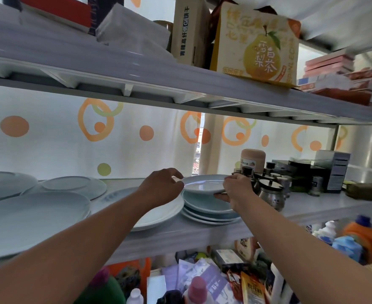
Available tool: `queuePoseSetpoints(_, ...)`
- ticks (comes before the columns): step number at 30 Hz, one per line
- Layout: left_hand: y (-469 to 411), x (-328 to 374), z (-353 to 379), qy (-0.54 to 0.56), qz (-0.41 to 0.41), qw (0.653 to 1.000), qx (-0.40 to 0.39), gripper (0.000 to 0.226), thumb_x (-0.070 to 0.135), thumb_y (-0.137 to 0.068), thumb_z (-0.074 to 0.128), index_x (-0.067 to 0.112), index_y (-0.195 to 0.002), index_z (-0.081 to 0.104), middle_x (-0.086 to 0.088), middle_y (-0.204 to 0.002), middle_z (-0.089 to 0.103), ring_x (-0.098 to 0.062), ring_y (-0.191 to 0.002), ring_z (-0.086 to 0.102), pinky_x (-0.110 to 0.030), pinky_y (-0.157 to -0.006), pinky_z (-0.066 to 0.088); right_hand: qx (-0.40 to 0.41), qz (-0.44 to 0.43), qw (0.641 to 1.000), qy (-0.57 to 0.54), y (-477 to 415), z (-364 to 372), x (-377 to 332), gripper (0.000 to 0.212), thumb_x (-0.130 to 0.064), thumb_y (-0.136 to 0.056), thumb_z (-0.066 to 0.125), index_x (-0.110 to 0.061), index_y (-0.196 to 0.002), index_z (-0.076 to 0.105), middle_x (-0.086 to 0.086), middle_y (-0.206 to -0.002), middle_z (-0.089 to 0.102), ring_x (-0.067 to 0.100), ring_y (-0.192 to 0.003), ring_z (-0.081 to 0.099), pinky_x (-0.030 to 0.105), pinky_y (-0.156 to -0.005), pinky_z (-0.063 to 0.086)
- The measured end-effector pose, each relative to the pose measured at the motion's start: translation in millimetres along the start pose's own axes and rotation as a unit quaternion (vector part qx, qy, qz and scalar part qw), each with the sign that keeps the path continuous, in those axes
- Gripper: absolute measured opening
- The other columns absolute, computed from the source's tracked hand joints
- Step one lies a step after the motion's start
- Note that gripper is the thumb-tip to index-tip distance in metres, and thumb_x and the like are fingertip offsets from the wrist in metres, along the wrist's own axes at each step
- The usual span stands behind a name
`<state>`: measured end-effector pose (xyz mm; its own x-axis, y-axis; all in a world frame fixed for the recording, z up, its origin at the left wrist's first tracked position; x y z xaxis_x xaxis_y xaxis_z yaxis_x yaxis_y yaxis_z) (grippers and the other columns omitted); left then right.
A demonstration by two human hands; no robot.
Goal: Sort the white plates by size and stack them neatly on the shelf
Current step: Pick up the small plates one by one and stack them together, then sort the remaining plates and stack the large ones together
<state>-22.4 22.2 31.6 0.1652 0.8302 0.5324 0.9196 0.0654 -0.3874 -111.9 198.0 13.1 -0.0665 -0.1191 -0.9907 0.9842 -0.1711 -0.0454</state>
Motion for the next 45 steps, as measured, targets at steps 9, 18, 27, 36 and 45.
queuePoseSetpoints(9,-1,-6,0,0.0,-0.006,1.0,-0.003,0.035,0.025,-0.089,0.048,0.022,-0.122,0.058,-0.006,-0.121,0.064,-0.018,-0.102,0.056,-0.024,-0.081,0.037,0.022,-0.032,0.989,0.14,-10,-9,11,0.03,0.01,-0.084,0.044,-0.007,-0.107,0.053,0.017,-0.114,0.044,0.027,-0.088,0.051,0.048,-0.081,0.057)
queuePoseSetpoints(18,-1,-12,8,-0.007,-0.024,0.999,-0.02,0.033,0.025,-0.089,0.048,0.023,-0.119,0.059,-0.004,-0.119,0.065,-0.02,-0.106,0.058,-0.026,-0.083,0.04,0.017,-0.189,0.871,0.454,-4,-17,9,0.052,0.009,-0.081,0.044,-0.008,-0.131,0.047,0.019,-0.128,0.052,0.032,-0.117,0.052,0.04,-0.094,0.049)
queuePoseSetpoints(27,-3,-10,1,-0.01,-0.013,1.0,-0.013,0.033,0.026,-0.089,0.047,0.024,-0.12,0.059,-0.003,-0.117,0.065,-0.018,-0.107,0.057,-0.026,-0.083,0.039,0.024,-0.284,0.821,0.495,2,-8,8,0.025,-0.006,-0.09,0.051,-0.005,-0.113,0.061,0.015,-0.117,0.062,0.026,-0.111,0.056,0.027,-0.092,0.041)
queuePoseSetpoints(36,3,-22,-7,0.021,-0.041,0.999,-0.006,0.03,0.025,-0.088,0.048,0.022,-0.114,0.063,-0.005,-0.109,0.067,-0.02,-0.09,0.061,-0.029,-0.081,0.047,-0.034,-0.299,0.854,0.424,26,28,6,0.019,-0.014,-0.082,0.061,-0.007,-0.099,0.066,0.011,-0.097,0.068,0.025,-0.097,0.06,0.023,-0.078,0.041)
queuePoseSetpoints(45,16,-43,-23,0.042,-0.071,0.996,0.031,0.026,0.024,-0.087,0.049,0.022,-0.106,0.066,0.0,-0.095,0.065,-0.02,-0.091,0.06,-0.03,-0.082,0.047,-0.086,-0.267,0.871,0.404,59,49,-1,0.014,-0.023,-0.081,0.058,-0.012,-0.088,0.064,0.009,-0.077,0.07,0.025,-0.074,0.068,0.032,-0.071,0.056)
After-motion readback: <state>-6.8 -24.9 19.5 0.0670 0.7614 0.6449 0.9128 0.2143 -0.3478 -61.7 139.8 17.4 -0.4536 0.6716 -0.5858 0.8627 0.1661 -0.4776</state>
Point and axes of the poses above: each hand's wrist, its own y-axis away from the middle knuckle, its own z-axis out of the palm, x = y × z, the point moved 1 cm from there along -y, towards the middle knuckle
